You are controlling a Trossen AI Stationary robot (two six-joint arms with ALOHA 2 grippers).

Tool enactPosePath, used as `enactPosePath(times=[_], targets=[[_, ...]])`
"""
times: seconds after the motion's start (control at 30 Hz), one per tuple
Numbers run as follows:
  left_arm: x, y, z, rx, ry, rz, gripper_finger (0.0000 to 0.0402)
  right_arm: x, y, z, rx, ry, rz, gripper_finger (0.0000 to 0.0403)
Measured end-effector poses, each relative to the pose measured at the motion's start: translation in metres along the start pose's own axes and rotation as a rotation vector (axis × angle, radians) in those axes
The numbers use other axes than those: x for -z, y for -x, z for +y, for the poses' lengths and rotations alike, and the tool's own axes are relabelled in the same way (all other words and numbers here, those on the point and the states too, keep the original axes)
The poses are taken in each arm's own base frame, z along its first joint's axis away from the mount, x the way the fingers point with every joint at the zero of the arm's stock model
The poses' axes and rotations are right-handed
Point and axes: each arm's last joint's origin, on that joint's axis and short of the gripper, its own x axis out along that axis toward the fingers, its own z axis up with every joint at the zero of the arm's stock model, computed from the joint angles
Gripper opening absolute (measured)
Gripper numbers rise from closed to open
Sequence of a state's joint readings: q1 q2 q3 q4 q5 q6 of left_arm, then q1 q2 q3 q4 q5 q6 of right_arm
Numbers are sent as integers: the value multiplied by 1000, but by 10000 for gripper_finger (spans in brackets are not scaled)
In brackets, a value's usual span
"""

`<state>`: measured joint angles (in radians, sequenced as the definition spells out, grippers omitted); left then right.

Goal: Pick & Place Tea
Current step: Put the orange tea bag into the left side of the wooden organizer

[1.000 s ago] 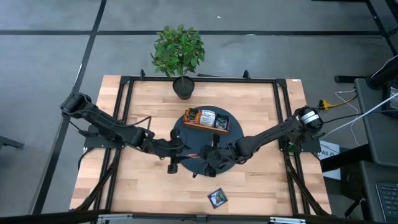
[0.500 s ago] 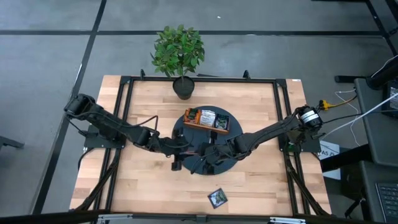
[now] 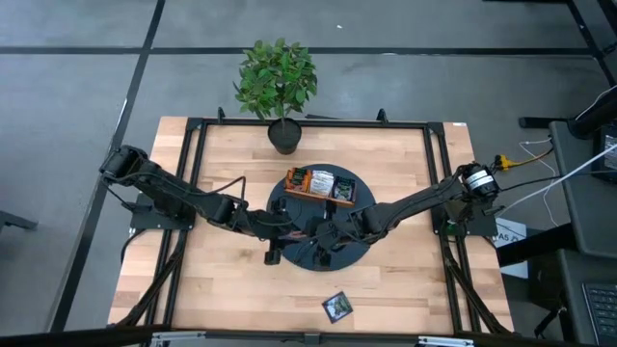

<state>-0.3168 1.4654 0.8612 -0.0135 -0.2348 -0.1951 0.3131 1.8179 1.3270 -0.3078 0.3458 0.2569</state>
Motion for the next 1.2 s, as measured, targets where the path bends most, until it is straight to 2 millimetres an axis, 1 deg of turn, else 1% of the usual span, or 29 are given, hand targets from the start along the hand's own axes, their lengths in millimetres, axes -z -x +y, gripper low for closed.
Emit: enactPosePath(times=[0.3,0.5,0.6,0.83,0.93,1.0,1.1,1.2], targets=[[0,0,0,-6,-60,-5,96,-1,0,-1,-7,1,-1,0],[0,0,0,-9,-75,-5,43,-1,0,0,-9,1,-1,1],[-1,0,1,-14,-85,-6,11,-1,0,0,-11,1,-2,11],[0,0,1,-12,-106,-4,3,0,0,-1,-9,9,-1,46],[0,2,1,-10,-123,2,2,-1,1,-1,15,37,3,76],[-2,6,1,-8,-121,-7,2,-7,5,-2,36,68,12,101],[-7,17,3,-8,-130,-26,2,-17,13,-3,48,86,40,138],[-12,32,7,-38,-151,-46,2,-25,22,-4,52,103,70,164]])
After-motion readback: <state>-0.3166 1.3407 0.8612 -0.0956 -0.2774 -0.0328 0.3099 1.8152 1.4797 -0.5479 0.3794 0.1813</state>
